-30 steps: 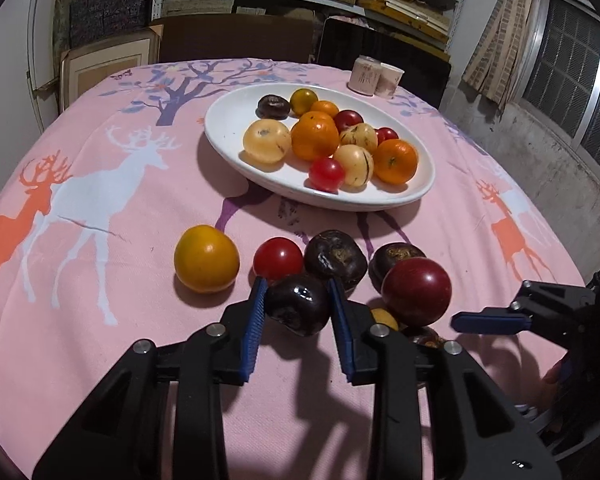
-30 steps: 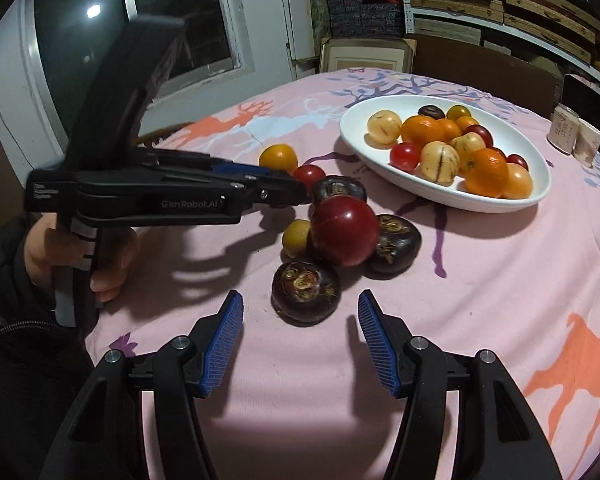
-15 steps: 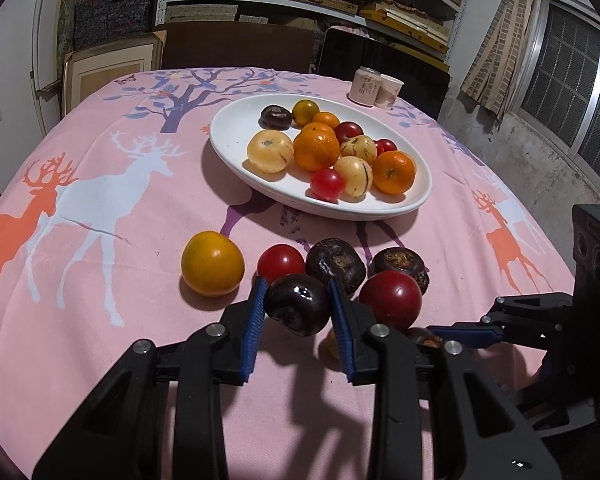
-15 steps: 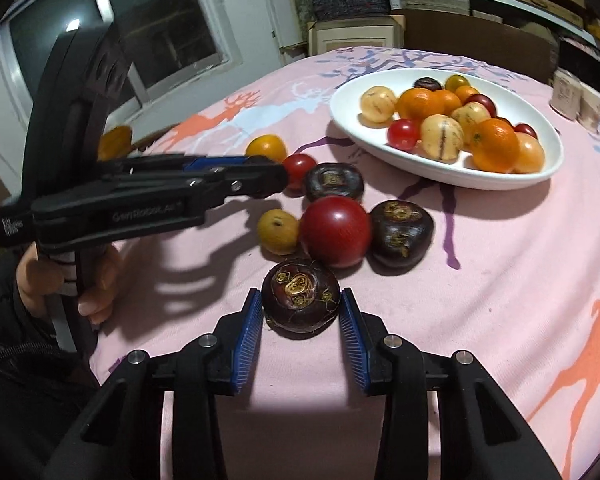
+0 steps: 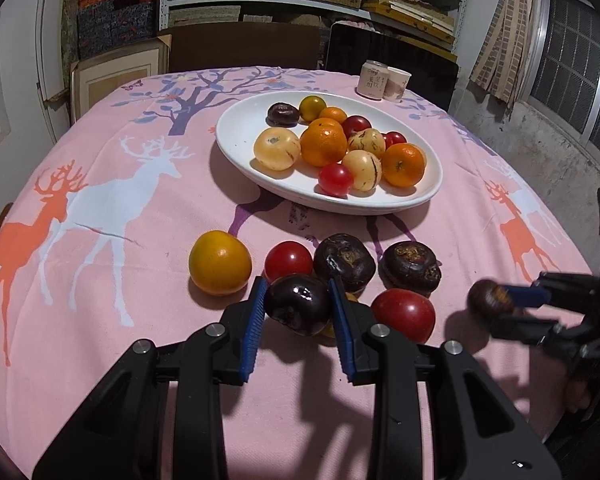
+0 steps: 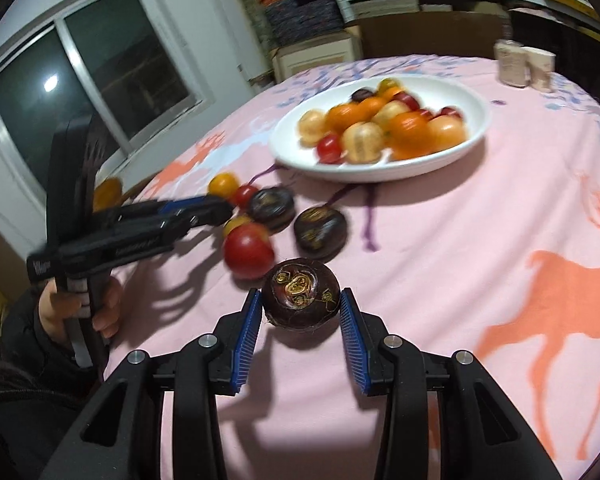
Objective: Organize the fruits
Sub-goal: 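Place the mangosteen on the plate with the left gripper while the right places its mangosteen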
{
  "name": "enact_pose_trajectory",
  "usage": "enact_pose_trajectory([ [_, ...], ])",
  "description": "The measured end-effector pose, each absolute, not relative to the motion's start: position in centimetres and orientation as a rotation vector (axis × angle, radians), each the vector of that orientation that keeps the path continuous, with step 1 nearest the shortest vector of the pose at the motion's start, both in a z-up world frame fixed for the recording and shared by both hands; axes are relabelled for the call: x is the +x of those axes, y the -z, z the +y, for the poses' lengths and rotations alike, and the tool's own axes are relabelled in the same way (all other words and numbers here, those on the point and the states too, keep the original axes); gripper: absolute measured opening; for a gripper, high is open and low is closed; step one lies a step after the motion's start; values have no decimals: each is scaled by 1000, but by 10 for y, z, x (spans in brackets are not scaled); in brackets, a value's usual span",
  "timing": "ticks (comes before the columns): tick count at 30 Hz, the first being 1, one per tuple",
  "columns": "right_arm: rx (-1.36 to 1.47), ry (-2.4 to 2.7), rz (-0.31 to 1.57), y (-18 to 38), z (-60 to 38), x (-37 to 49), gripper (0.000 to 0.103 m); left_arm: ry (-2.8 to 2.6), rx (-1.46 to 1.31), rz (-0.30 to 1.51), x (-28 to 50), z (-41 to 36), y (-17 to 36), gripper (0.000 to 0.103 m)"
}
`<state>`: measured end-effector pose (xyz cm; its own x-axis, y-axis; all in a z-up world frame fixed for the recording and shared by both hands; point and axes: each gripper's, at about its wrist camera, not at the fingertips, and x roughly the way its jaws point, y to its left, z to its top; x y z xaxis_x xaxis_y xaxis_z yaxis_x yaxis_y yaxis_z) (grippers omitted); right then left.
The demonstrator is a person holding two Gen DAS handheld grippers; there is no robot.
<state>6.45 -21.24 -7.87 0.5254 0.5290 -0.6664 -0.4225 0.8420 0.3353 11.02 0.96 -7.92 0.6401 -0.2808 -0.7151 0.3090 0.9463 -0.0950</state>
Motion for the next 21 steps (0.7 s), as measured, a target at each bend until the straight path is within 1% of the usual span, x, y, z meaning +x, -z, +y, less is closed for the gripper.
enact_pose_trajectory([
  [5, 145, -522, 786, 59, -234, 70, 40, 330, 47, 781, 106, 11, 64, 31],
  [10, 151, -468, 720, 34, -254, 87, 40, 353, 66, 723, 112, 6, 29, 31],
  [15, 176, -406, 659, 11, -265, 121, 40, 370, 79, 707, 145, -10, 9, 31],
  [21, 162, -373, 679, 4, -256, 180, 40, 342, 74, 743, 213, -29, 8, 31],
])
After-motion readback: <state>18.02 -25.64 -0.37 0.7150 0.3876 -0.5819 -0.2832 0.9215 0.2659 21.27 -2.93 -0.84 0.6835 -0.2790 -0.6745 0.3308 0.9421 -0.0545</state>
